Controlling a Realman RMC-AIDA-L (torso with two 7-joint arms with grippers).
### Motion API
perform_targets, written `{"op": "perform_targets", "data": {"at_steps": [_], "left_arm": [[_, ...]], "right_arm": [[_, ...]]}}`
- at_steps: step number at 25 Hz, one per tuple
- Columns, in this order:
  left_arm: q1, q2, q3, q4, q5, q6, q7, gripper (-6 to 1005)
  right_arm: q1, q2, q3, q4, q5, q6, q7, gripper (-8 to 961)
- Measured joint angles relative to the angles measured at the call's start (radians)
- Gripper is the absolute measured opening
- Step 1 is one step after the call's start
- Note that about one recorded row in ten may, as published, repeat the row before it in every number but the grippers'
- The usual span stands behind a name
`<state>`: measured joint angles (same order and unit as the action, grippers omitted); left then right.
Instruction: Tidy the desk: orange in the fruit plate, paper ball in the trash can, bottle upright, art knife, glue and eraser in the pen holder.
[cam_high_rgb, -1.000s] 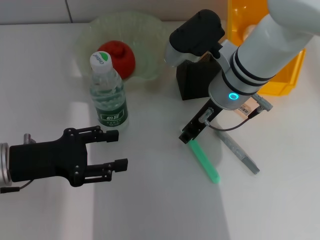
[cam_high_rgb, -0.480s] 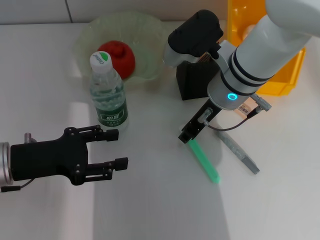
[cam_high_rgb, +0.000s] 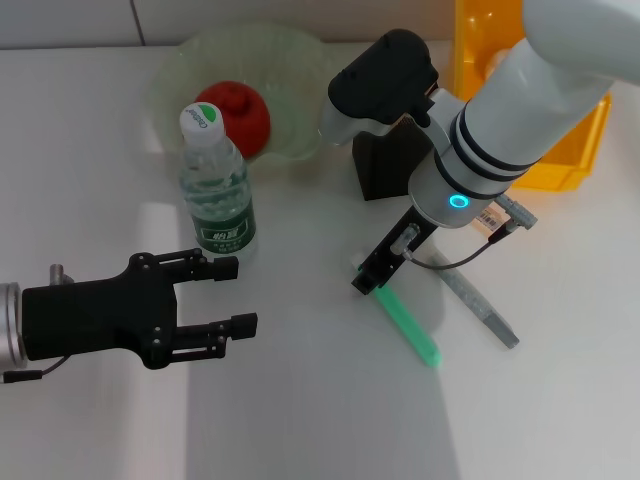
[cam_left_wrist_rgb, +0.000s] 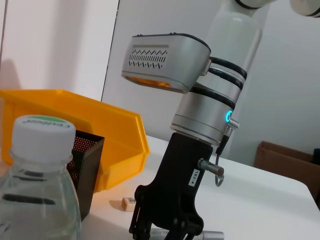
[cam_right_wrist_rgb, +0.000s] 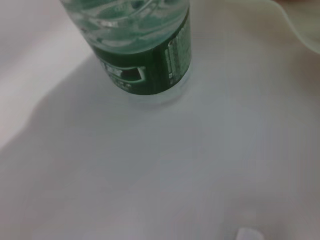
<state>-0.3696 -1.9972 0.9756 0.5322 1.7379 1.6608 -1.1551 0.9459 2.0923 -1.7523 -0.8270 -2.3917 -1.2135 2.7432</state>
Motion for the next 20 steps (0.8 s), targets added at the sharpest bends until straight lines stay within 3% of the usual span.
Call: {"op": "perform_targets", "data": {"at_steps": [12,17,20], "left_arm": [[0.0,-0.003,0.0,0.0,0.0,-0.009,0.002,729],[0.0,-0.003,0.0,0.0,0.0,-0.01,0.002,729],[0.0,-0.003,0.0,0.0,0.0,-0.01,0.001,729]], "right_arm": [[0.0,0.0,-0.002,-0.001,0.009,-0.001,-0.012,262],[-0.013,0.0,0.0,-0.031,0.009,-0.014,-0.016,173],[-0.033,-0.004,0.007,-0.071,0.009,-0.032,-0.017,173]]}}
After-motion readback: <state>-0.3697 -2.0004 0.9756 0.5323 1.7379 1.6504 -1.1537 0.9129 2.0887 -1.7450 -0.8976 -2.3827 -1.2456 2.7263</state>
